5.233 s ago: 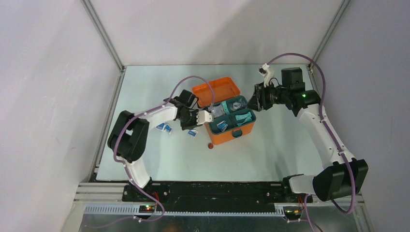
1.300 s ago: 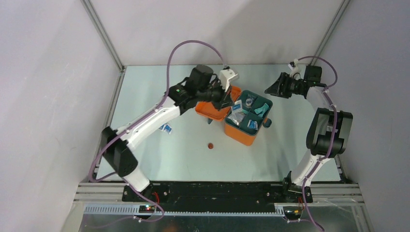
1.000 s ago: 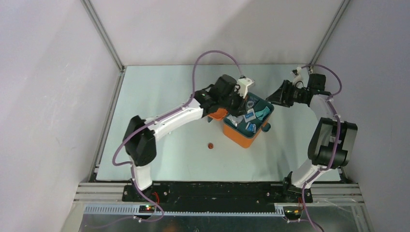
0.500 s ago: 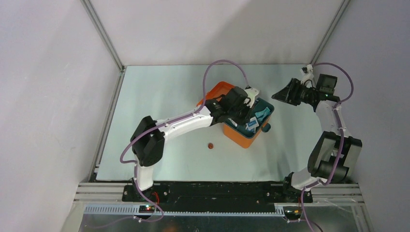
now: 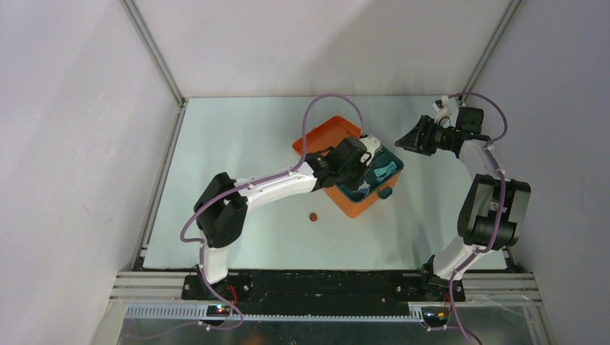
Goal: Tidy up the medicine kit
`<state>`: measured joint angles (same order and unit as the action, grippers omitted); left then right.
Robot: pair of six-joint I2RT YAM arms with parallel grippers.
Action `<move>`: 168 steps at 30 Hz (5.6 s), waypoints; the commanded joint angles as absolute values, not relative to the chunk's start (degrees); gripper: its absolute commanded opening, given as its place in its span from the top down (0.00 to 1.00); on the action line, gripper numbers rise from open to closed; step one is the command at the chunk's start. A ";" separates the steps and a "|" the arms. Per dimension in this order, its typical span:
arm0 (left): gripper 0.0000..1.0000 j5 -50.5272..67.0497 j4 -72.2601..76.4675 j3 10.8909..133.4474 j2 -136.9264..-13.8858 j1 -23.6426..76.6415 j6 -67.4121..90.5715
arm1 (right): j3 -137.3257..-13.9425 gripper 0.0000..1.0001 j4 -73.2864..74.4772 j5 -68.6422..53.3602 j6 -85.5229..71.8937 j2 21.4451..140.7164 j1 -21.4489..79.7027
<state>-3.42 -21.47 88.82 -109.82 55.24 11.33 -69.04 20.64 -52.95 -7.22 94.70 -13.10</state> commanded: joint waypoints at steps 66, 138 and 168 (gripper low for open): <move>0.60 -5.41 -36.36 65.75 -102.38 11.92 -10.82 | -67.01 0.39 23.76 -53.85 -1.08 86.94 -10.41; 1.00 10.55 -49.08 78.34 -84.16 18.98 1.93 | -67.05 0.40 23.50 -53.57 -0.81 86.53 -11.40; 1.00 7.91 -44.26 105.07 -109.30 41.51 60.33 | -67.06 0.40 23.80 -53.37 -0.45 87.39 -14.03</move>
<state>8.12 -45.10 106.15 -108.29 40.88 52.88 -66.96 24.80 -52.95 -1.45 87.81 -13.63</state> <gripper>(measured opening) 0.006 0.602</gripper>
